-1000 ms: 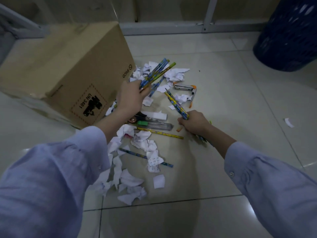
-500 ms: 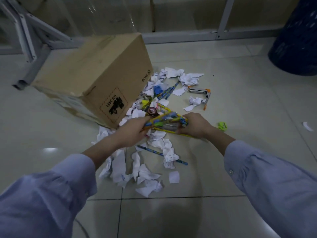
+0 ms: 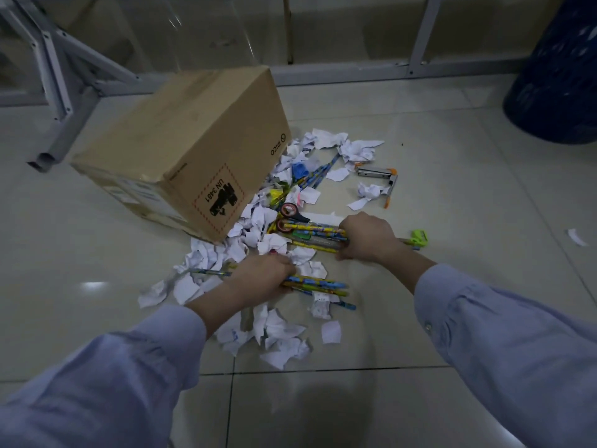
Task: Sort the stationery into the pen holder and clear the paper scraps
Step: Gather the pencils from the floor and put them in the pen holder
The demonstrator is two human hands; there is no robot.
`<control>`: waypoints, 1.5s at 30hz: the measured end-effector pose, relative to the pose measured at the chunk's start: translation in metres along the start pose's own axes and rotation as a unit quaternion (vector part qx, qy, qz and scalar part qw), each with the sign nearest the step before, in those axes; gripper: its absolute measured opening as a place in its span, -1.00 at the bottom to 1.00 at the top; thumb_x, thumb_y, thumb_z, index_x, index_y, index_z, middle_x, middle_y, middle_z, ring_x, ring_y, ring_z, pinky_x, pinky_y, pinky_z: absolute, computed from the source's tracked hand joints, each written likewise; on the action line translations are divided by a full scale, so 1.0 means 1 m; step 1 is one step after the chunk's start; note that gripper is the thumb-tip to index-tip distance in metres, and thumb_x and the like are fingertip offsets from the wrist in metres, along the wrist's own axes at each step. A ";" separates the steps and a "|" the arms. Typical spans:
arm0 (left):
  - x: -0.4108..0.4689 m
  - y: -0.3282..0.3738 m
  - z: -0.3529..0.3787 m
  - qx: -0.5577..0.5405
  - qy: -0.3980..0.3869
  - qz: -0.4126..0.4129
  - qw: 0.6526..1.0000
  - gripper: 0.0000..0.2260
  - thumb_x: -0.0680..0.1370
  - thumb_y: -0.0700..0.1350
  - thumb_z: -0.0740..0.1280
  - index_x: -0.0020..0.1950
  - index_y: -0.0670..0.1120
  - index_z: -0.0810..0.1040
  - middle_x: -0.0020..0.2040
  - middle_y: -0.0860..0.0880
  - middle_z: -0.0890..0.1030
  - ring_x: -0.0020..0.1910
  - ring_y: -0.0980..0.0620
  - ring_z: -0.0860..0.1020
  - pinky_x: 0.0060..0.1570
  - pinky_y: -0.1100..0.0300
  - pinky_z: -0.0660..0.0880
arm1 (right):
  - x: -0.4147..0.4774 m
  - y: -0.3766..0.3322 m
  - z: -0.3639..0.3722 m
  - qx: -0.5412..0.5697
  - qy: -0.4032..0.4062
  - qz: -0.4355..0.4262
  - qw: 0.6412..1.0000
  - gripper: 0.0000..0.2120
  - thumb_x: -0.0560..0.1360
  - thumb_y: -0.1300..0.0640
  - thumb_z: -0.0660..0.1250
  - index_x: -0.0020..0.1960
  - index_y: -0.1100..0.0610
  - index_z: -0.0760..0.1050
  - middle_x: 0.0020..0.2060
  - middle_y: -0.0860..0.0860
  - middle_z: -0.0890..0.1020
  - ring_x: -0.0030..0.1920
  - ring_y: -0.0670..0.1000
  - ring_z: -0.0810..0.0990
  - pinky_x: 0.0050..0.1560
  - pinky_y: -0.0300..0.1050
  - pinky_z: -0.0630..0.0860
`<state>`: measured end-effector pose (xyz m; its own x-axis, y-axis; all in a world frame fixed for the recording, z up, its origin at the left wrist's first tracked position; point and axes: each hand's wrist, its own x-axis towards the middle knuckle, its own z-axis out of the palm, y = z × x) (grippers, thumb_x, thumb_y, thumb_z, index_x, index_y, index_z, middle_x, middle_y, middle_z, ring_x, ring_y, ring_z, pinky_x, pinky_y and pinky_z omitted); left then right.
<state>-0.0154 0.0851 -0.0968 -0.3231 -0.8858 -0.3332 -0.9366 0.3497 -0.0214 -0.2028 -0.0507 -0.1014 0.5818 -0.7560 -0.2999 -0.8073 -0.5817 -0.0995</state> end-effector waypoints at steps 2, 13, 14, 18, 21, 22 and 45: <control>0.003 0.002 -0.002 -0.003 -0.005 0.003 1.000 -0.78 0.58 0.01 0.23 0.17 -0.04 0.50 0.10 -0.04 0.53 0.12 -0.07 0.51 -0.15 0.05 0.47 | -0.001 0.000 0.002 -0.014 0.006 -0.009 1.000 -0.50 0.35 -0.20 0.47 0.12 0.11 0.53 -0.02 0.11 0.60 0.00 0.15 0.58 -0.21 -0.07 0.44; 0.008 0.009 -0.001 0.110 -0.034 0.082 0.990 -0.70 0.58 -0.01 0.19 0.25 -0.13 0.40 0.13 -0.12 0.52 0.04 -0.14 0.54 -0.21 0.08 0.36 | -0.008 0.001 0.005 -0.054 0.017 -0.020 0.998 -0.53 0.40 -0.20 0.42 0.12 0.13 0.53 -0.01 0.12 0.58 -0.01 0.16 0.59 -0.19 -0.06 0.40; 0.008 0.008 -0.001 0.111 -0.030 0.081 0.990 -0.69 0.57 0.00 0.19 0.25 -0.12 0.40 0.13 -0.12 0.52 0.04 -0.14 0.54 -0.24 0.08 0.35 | -0.009 0.001 0.006 -0.056 0.018 -0.018 0.998 -0.53 0.40 -0.20 0.42 0.12 0.12 0.52 -0.01 0.12 0.58 0.00 0.16 0.58 -0.17 -0.05 0.41; 0.004 0.005 -0.003 0.118 -0.032 0.074 0.990 -0.71 0.58 -0.02 0.19 0.23 -0.14 0.41 0.14 -0.12 0.49 0.04 -0.14 0.53 -0.31 0.10 0.29 | -0.015 0.001 0.005 -0.055 0.010 -0.019 0.998 -0.59 0.43 -0.18 0.40 0.07 0.12 0.51 0.00 0.12 0.57 0.02 0.17 0.58 -0.02 0.04 0.47; 0.001 0.005 -0.006 0.121 -0.041 0.067 0.990 -0.73 0.60 -0.02 0.17 0.23 -0.14 0.38 0.14 -0.13 0.48 0.06 -0.13 0.51 -0.24 0.06 0.37 | -0.018 0.001 0.004 -0.067 -0.014 -0.052 0.996 -0.67 0.48 -0.10 0.34 0.08 0.14 0.49 0.03 0.14 0.55 0.02 0.17 0.56 -0.13 -0.04 0.43; -0.001 0.006 -0.008 0.122 -0.044 0.064 0.989 -0.74 0.60 -0.05 0.17 0.24 -0.14 0.38 0.16 -0.13 0.48 0.09 -0.13 0.49 -0.19 0.05 0.40 | -0.020 0.001 0.004 -0.061 -0.025 -0.061 0.996 -0.67 0.49 -0.08 0.32 0.09 0.15 0.48 0.04 0.14 0.54 0.03 0.17 0.55 -0.15 -0.05 0.41; 0.019 -0.001 -0.101 -0.520 0.120 -0.080 0.842 -0.91 0.64 -0.12 0.13 0.12 -0.09 0.34 -0.13 -0.08 0.54 -0.46 0.05 0.56 -0.46 0.17 0.52 | -0.078 0.038 -0.099 0.661 0.095 0.168 0.725 -0.82 0.59 0.18 0.14 -0.18 0.17 0.29 -0.48 0.08 0.38 -0.61 -0.01 0.33 -0.57 -0.23 0.31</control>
<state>-0.0347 0.0373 -0.0079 -0.0831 -0.9758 -0.2023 -0.5428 -0.1259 0.8304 -0.2694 -0.0433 0.0119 0.2325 -0.8888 -0.3948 -0.2239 0.3461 -0.9111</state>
